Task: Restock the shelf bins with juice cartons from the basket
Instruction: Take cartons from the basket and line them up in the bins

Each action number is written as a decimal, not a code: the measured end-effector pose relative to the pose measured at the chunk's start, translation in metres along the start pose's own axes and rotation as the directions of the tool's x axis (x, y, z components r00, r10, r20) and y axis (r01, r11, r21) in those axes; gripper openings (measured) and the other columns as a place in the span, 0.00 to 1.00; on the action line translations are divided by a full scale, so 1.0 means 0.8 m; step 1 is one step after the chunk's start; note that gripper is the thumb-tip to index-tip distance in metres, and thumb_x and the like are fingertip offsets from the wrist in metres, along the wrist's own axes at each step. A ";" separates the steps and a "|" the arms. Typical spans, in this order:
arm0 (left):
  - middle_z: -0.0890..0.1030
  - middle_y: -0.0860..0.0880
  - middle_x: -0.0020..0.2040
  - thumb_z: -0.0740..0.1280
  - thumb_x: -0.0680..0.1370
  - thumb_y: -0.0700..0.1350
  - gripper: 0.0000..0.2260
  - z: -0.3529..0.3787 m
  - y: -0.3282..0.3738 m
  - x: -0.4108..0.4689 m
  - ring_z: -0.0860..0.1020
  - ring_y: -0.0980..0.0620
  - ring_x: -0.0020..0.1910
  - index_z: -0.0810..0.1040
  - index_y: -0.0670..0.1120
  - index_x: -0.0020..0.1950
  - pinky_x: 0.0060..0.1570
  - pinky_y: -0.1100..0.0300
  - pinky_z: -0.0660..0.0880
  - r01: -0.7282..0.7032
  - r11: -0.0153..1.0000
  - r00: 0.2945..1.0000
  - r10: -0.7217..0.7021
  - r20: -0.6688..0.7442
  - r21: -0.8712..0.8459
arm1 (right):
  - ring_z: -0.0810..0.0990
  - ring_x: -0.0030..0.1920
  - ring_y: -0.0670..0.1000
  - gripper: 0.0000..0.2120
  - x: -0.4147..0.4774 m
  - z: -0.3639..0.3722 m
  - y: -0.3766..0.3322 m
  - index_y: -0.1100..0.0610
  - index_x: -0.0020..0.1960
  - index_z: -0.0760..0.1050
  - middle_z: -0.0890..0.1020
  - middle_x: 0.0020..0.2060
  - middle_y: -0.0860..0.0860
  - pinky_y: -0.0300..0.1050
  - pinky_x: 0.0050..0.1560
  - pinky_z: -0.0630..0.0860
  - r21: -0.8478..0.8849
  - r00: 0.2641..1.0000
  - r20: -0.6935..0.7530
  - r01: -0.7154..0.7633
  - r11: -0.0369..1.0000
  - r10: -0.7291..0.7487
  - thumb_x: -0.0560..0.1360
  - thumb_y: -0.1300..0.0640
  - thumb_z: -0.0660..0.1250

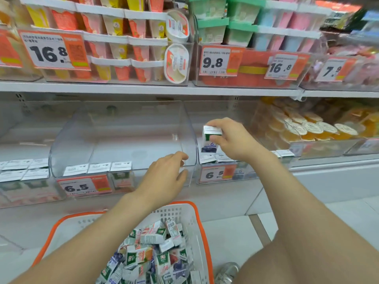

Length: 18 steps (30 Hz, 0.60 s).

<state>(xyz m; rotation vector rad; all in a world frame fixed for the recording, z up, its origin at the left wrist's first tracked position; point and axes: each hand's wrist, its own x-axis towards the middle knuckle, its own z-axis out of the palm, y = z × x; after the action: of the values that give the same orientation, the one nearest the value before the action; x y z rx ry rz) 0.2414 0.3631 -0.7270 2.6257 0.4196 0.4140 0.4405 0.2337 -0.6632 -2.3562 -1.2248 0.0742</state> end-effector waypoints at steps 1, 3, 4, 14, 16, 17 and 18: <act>0.80 0.51 0.67 0.64 0.84 0.47 0.16 0.002 -0.002 -0.001 0.78 0.50 0.66 0.73 0.50 0.73 0.67 0.48 0.74 -0.020 0.999 1.000 0.020 0.014 0.027 | 0.78 0.64 0.56 0.19 0.005 0.008 0.001 0.52 0.72 0.77 0.79 0.64 0.53 0.46 0.63 0.71 0.002 0.999 0.044 0.001 1.000 -0.001 0.82 0.58 0.68; 0.80 0.51 0.67 0.64 0.84 0.45 0.16 0.004 -0.006 -0.003 0.78 0.50 0.66 0.74 0.51 0.72 0.67 0.46 0.73 -0.059 0.996 0.998 0.057 0.036 0.063 | 0.80 0.61 0.54 0.19 0.012 0.021 0.001 0.51 0.71 0.77 0.82 0.64 0.52 0.47 0.59 0.74 -0.017 0.985 0.170 -0.005 1.000 0.008 0.81 0.60 0.68; 0.80 0.52 0.67 0.64 0.83 0.45 0.16 0.004 -0.008 -0.005 0.77 0.50 0.66 0.74 0.51 0.72 0.68 0.47 0.73 -0.073 0.995 0.997 0.070 0.043 0.064 | 0.79 0.59 0.53 0.20 0.013 0.025 0.000 0.51 0.71 0.78 0.82 0.64 0.51 0.46 0.57 0.74 -0.047 0.970 0.243 -0.006 0.999 0.017 0.81 0.60 0.67; 0.78 0.53 0.65 0.65 0.84 0.43 0.13 -0.027 -0.022 -0.025 0.75 0.53 0.65 0.77 0.50 0.68 0.67 0.56 0.71 -0.132 0.991 0.990 0.131 -0.055 -0.007 | 0.79 0.65 0.57 0.22 -0.004 0.020 -0.029 0.56 0.73 0.75 0.81 0.66 0.56 0.48 0.66 0.75 -0.034 0.987 0.105 -0.115 0.993 0.118 0.81 0.62 0.58; 0.79 0.53 0.60 0.65 0.83 0.43 0.10 -0.033 -0.024 -0.041 0.76 0.52 0.61 0.79 0.50 0.63 0.64 0.54 0.72 -0.163 0.986 0.974 0.167 -0.155 0.037 | 0.82 0.48 0.49 0.15 -0.027 0.009 -0.054 0.55 0.60 0.81 0.85 0.50 0.51 0.42 0.54 0.78 0.073 0.991 -0.127 -0.033 0.997 0.042 0.78 0.64 0.61; 0.80 0.53 0.56 0.65 0.82 0.43 0.08 -0.036 -0.025 -0.051 0.76 0.51 0.58 0.80 0.49 0.59 0.61 0.53 0.73 -0.181 0.982 0.963 0.188 -0.195 0.053 | 0.81 0.40 0.45 0.13 -0.043 0.006 -0.071 0.53 0.53 0.82 0.85 0.42 0.48 0.38 0.45 0.77 0.142 0.981 -0.192 0.011 0.990 0.017 0.76 0.64 0.62; 0.79 0.54 0.52 0.65 0.81 0.44 0.06 -0.037 -0.026 -0.062 0.76 0.50 0.54 0.80 0.49 0.56 0.57 0.53 0.73 -0.195 0.979 0.955 0.204 -0.217 0.063 | 0.78 0.34 0.44 0.12 -0.060 0.006 -0.087 0.52 0.47 0.82 0.83 0.35 0.45 0.36 0.38 0.75 0.206 0.983 -0.185 0.039 0.978 0.000 0.74 0.64 0.63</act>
<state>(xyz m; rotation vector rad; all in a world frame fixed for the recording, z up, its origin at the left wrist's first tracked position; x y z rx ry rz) 0.1813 0.3746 -0.7222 2.6811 0.2343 0.7789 0.3577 0.2313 -0.6452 -2.1179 -1.0941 -0.0209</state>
